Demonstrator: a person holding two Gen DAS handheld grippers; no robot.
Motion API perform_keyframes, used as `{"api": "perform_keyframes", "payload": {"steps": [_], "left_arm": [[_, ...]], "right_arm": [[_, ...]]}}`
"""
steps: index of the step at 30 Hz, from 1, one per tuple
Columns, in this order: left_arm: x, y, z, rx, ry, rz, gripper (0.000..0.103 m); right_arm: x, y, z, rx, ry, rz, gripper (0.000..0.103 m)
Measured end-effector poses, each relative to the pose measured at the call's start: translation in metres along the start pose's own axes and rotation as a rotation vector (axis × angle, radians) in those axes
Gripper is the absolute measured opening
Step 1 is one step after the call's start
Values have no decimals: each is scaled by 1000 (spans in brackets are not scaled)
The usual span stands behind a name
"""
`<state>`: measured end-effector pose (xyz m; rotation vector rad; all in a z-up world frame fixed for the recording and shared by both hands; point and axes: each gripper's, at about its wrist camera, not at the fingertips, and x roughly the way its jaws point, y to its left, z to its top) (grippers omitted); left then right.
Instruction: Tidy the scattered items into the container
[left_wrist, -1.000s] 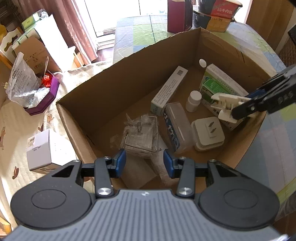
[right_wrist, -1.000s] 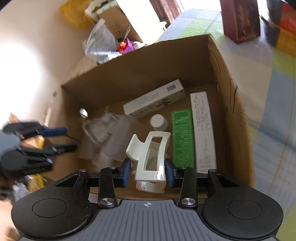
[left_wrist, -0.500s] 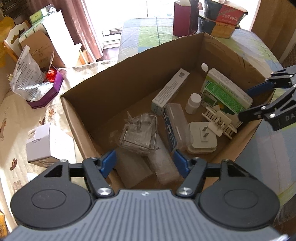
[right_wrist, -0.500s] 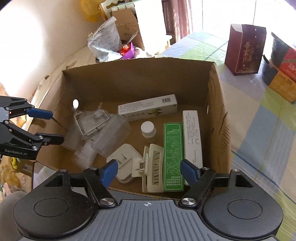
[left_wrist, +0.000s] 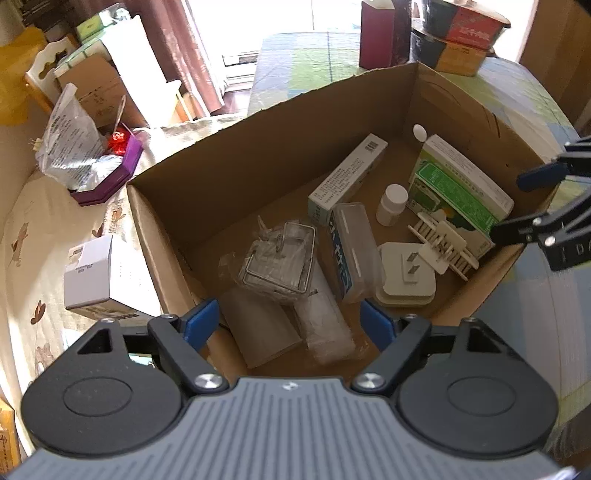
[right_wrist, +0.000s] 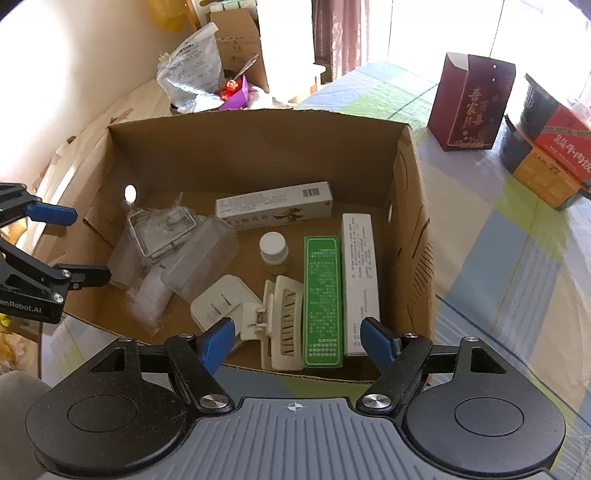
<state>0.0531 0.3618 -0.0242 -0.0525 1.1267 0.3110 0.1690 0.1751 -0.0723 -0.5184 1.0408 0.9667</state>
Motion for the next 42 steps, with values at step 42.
{"api": "perform_keyframes", "payload": {"steps": [42], "left_arm": [[-127,-51,-52,-228,-229,-62,98]], "right_arm": [[-119,32,-69,134,-251,-117,103]]}}
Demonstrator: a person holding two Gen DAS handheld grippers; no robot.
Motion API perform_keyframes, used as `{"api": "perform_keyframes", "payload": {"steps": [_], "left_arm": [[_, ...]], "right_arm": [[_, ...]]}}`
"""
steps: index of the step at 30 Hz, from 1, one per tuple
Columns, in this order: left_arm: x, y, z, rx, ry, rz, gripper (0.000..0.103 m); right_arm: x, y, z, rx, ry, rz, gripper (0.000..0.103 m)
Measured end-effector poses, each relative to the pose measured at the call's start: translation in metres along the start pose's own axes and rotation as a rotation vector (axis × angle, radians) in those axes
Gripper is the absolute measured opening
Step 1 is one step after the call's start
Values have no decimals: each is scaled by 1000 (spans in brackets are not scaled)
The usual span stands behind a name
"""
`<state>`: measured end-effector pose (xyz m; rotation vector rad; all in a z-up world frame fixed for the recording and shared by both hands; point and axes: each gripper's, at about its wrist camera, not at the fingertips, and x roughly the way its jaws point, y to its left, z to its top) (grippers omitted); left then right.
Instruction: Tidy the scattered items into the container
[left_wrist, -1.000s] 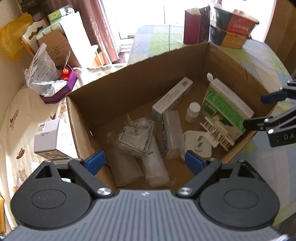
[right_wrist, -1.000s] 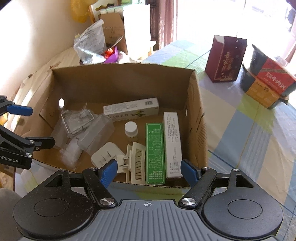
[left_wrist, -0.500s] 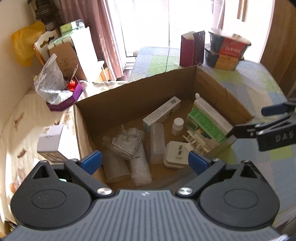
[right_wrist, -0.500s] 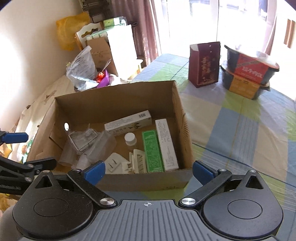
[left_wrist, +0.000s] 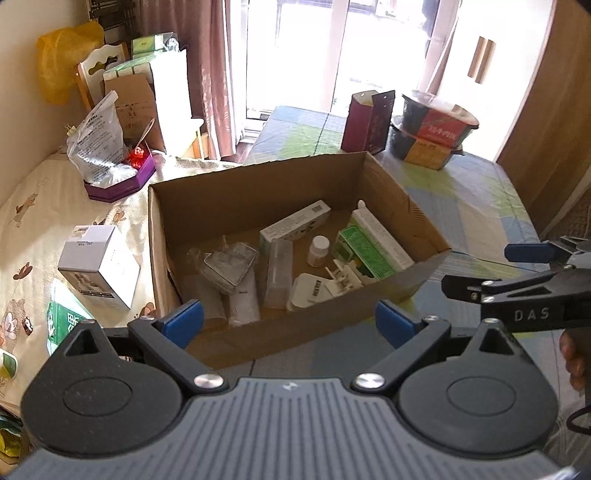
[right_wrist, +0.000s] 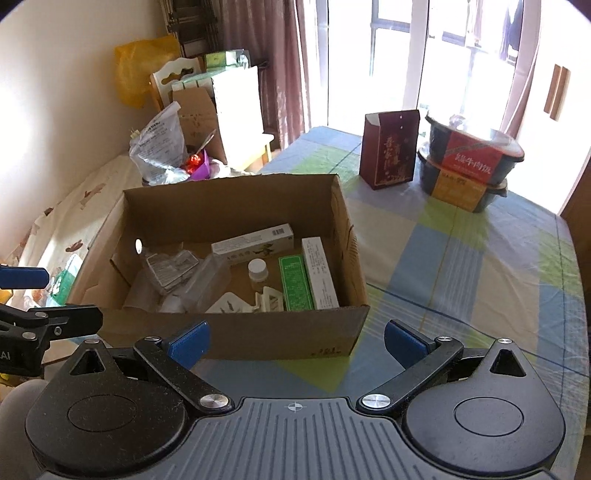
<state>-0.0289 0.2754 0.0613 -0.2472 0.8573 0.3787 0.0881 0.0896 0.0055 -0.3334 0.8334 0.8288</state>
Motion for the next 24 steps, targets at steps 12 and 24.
{"api": "perform_keyframes", "payload": {"steps": [12,24], "left_arm": [[-34,-17,-21,-24,-33,21,97],[-63,-23,-41,-47,-51,41,97]], "right_arm": [[-35,3,-30,88,-10,-7,103],[-62,10,-47,102,-45,-5,103]]}}
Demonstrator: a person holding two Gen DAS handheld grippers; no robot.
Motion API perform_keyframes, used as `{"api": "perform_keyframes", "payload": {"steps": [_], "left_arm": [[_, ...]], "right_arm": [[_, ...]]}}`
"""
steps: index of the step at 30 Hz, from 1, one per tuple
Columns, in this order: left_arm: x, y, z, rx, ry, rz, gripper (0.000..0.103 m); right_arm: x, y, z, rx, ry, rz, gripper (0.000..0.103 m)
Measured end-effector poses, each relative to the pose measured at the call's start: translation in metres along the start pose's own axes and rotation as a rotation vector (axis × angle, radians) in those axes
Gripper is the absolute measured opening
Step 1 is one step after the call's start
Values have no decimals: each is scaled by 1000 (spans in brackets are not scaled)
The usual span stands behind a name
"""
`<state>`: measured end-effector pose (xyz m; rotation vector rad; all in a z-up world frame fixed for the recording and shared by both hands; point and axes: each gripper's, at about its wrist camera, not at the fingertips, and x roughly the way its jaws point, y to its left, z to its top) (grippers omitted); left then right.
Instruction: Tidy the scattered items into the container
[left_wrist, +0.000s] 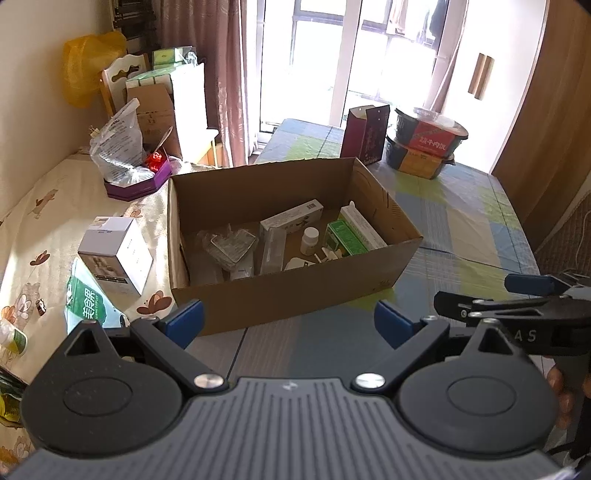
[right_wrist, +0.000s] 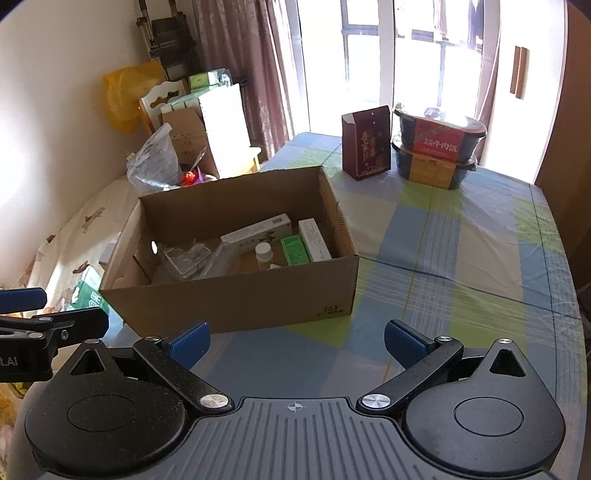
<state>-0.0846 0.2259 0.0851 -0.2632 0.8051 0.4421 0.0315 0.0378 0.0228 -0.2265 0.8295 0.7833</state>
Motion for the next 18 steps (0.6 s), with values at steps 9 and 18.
{"api": "perform_keyframes", "payload": {"steps": [9,18], "left_arm": [[-11,-10,-13,33,-11,3,97],[-18,-18,-26,62,-22,1,97]], "right_arm": [[-15,4,-18,-18,-8,-12,103],[-25,-2,-33,-2,-6,-22,103]]}}
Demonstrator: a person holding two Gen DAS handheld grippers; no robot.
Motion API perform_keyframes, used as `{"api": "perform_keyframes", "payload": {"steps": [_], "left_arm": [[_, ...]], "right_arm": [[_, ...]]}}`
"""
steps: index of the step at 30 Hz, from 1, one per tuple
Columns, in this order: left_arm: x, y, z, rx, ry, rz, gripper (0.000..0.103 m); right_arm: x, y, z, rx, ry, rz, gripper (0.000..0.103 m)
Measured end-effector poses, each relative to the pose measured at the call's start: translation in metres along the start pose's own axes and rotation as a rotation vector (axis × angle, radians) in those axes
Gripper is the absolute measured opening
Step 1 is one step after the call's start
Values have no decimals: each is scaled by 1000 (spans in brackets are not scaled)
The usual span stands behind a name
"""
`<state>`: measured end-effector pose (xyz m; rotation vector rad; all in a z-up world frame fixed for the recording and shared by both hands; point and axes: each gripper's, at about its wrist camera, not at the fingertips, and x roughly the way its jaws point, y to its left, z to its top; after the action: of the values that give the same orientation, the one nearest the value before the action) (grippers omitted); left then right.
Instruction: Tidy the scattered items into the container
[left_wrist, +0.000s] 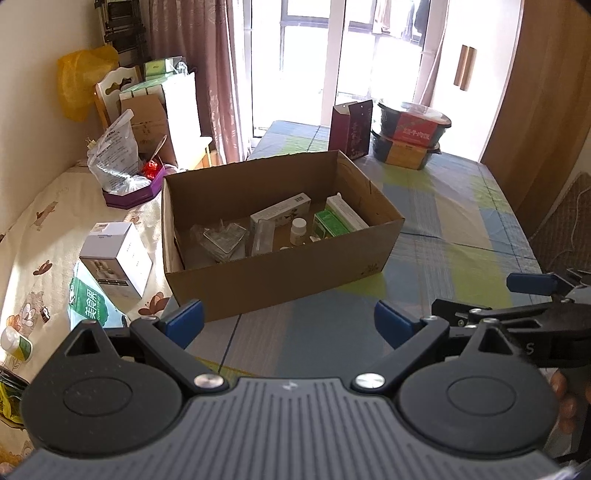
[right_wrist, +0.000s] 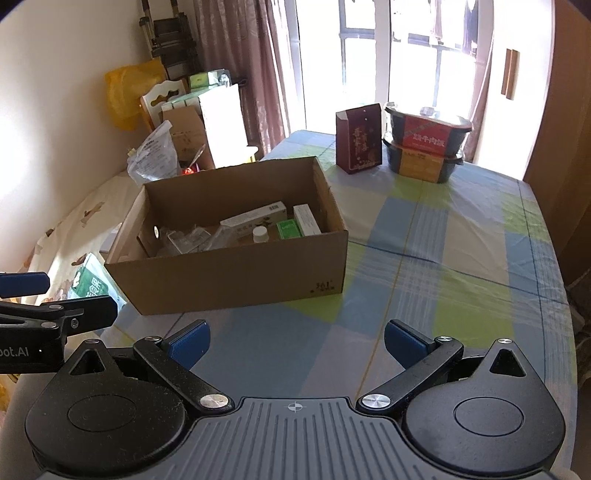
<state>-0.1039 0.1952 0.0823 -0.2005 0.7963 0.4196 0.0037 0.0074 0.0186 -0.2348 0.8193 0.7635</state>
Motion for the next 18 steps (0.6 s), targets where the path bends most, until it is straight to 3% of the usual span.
{"api": "perform_keyframes", "payload": {"steps": [18], "left_arm": [[4,-6,-15,17,14,4,97]], "right_arm": [[-6,-4,-16,9,14,-7,103]]}}
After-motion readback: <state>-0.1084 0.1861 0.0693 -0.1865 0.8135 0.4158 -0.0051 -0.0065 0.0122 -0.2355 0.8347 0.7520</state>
